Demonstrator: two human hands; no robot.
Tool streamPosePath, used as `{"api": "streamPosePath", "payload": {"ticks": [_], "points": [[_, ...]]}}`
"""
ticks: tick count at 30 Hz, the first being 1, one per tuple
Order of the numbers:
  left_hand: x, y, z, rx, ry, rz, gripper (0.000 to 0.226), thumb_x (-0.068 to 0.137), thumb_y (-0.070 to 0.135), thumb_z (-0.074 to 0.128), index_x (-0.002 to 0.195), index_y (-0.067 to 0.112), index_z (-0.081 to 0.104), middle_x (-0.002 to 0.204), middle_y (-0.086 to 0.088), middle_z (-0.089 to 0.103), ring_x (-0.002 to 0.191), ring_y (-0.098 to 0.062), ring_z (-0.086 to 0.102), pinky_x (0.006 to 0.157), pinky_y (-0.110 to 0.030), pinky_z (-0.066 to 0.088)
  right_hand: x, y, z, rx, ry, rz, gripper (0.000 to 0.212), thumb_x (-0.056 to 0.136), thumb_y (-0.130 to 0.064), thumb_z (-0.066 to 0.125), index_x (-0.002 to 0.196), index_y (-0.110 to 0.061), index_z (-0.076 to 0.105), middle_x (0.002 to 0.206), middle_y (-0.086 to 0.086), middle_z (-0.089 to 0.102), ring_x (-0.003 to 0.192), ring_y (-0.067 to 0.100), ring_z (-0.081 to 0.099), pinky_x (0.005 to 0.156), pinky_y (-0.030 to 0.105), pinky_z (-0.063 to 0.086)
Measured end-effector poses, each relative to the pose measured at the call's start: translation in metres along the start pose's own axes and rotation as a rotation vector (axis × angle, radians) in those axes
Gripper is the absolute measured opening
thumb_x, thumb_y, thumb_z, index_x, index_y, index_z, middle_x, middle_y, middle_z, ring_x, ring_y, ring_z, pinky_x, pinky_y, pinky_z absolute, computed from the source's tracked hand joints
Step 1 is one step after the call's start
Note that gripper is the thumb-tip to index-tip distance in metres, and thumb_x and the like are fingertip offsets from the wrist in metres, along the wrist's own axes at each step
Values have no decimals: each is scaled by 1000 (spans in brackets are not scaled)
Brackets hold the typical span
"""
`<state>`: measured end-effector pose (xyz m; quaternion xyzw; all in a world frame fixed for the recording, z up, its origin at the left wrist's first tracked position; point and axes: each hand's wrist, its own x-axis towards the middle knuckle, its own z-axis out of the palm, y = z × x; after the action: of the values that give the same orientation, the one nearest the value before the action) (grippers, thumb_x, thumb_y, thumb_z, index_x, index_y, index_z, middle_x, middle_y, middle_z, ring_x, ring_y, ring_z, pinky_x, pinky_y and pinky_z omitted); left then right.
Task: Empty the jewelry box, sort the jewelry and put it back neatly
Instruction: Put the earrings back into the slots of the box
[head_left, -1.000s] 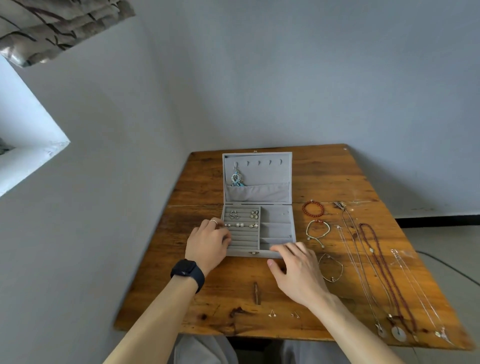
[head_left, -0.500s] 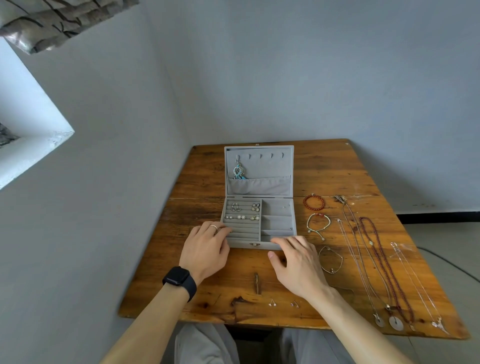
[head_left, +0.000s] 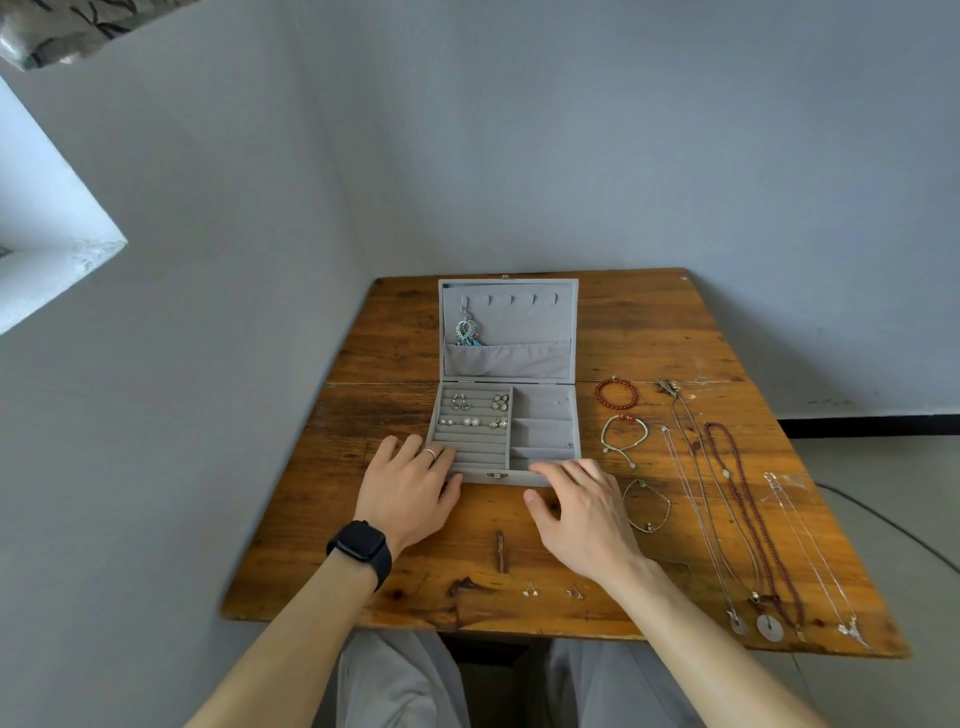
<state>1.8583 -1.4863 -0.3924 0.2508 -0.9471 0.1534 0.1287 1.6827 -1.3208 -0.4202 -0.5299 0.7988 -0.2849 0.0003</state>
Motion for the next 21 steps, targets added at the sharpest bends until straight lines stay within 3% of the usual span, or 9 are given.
{"api": "streamPosePath", "payload": {"ticks": [6,9,18,21], "points": [[0,7,-4,-64,-93,-75,37,94,38,52,122,18,66,114,0,69,106,-21,61,90,-40,48,1,0,-8,48,-56,-17,40,97,-40,54,133,-22,60,126,-7,65,120,15,50,101,35,40],[2,8,-5,-132,-139,-133,39,93,35,54,128,21,62,122,1,65,115,-20,57,94,-38,47,0,0,-17,128,-58,-31,39,98,-33,56,135,-20,59,130,-5,62,122,13,50,102,28,39],[3,1,-7,-174,-197,-146,46,97,32,46,142,25,52,135,1,59,126,-21,49,101,-39,42,-45,-9,-40,195,8,-46,21,95,-27,61,115,-24,68,114,-16,61,111,0,51,91,10,38],[3,-1,-8,-182,-196,-140,46,98,31,45,143,25,51,139,2,57,128,-20,47,102,-38,41,-64,-13,-39,199,-3,-48,19,94,-29,61,112,-25,69,112,-18,61,111,-1,51,91,10,38]]}}
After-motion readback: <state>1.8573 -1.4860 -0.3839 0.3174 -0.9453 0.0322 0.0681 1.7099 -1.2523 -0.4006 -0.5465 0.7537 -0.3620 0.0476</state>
